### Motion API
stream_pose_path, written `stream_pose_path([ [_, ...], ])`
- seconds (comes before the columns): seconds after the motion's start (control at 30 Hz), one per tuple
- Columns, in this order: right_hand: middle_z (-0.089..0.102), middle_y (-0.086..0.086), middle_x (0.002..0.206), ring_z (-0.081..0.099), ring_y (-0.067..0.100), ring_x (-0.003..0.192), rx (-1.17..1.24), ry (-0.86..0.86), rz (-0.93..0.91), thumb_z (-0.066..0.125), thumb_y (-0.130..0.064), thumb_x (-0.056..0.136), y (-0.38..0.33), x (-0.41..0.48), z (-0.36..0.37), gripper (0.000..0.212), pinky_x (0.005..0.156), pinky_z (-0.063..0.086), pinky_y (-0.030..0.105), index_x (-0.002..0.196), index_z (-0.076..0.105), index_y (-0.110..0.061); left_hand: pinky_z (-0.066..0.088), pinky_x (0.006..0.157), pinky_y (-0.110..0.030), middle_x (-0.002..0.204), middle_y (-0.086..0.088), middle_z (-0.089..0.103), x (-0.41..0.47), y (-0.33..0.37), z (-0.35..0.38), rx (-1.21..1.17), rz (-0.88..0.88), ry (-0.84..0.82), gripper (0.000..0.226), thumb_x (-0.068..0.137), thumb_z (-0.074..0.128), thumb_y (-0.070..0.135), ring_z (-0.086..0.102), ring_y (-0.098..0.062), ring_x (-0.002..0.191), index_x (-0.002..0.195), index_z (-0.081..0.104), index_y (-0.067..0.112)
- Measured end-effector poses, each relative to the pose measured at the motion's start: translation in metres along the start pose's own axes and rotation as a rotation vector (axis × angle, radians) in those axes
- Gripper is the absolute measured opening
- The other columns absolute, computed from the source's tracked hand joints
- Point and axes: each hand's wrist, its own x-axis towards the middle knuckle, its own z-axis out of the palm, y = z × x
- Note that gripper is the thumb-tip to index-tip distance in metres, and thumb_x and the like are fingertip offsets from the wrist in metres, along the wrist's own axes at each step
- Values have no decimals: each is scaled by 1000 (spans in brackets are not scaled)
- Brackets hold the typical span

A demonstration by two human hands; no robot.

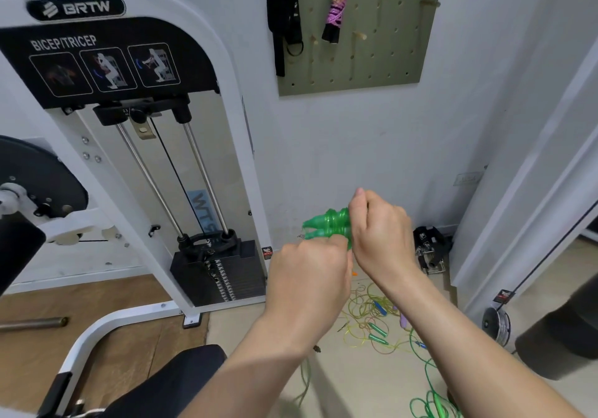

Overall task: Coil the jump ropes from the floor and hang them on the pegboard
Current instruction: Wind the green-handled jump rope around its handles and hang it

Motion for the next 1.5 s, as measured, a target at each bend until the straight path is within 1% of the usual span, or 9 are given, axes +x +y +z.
stream_pose_path([
  [0.23,62,8,70,58,39,80,-242,-310,-211,21,-42,101,3,1,-22,44,60,31,37,64,33,-22,52,54,-32,72,4,66,15,-32,-13,-217,32,90,19,75,70,41,64,-23,65,78,72,22],
  [0.33,52,0,58,53,29,67,-164,-443,-282,20,-46,97,-1,-1,-28,45,60,37,36,61,34,-24,49,72,-21,82,15,73,28,-46,-23,-544,-116,-162,14,75,77,35,65,0,74,89,76,32],
  [0.43,42,0,51,41,13,53,-24,-506,-310,23,-47,94,-5,4,-34,49,57,30,34,62,47,-19,45,67,-13,66,10,72,34,-53,-22,-983,-217,-421,4,77,76,15,62,5,63,76,77,19],
  [0.63,37,-6,44,35,11,46,127,-379,-361,34,-40,96,-16,5,-32,43,49,29,25,54,37,-29,17,41,-19,45,7,47,32,-52,-2,-1541,-455,-479,17,72,63,14,31,-4,39,55,65,16],
  [0.87,31,-9,48,29,5,47,460,-178,-140,48,-36,89,-21,0,-15,39,47,24,25,52,39,-28,46,54,-26,70,-9,58,25,-35,18,-1994,-643,-389,4,70,66,14,55,-21,60,73,65,10],
  [1.07,31,-7,50,29,8,47,817,-125,258,50,-20,84,-34,-1,-3,30,45,23,24,56,40,-19,30,33,-12,53,0,48,31,-23,12,-2097,-813,-250,6,73,59,17,44,-9,36,68,58,14],
  [1.2,28,3,49,25,12,37,1032,-8,623,43,-8,91,-40,3,4,21,38,18,16,69,44,-11,9,35,-13,43,5,31,26,-11,22,-1844,-740,-98,46,91,42,2,19,-3,34,51,54,20],
  [1.4,31,-6,48,30,17,51,937,224,679,41,-14,83,-34,-1,25,30,47,27,31,55,34,-21,22,37,-17,38,10,33,25,0,30,-1472,-731,71,29,83,37,-14,25,-5,36,80,47,13],
  [1.5,33,-8,51,33,18,58,787,318,613,39,-24,76,-28,-1,28,24,54,32,39,52,34,-22,25,42,-22,41,10,39,19,1,29,-1364,-638,46,31,88,43,-8,30,-6,40,72,50,18],
])
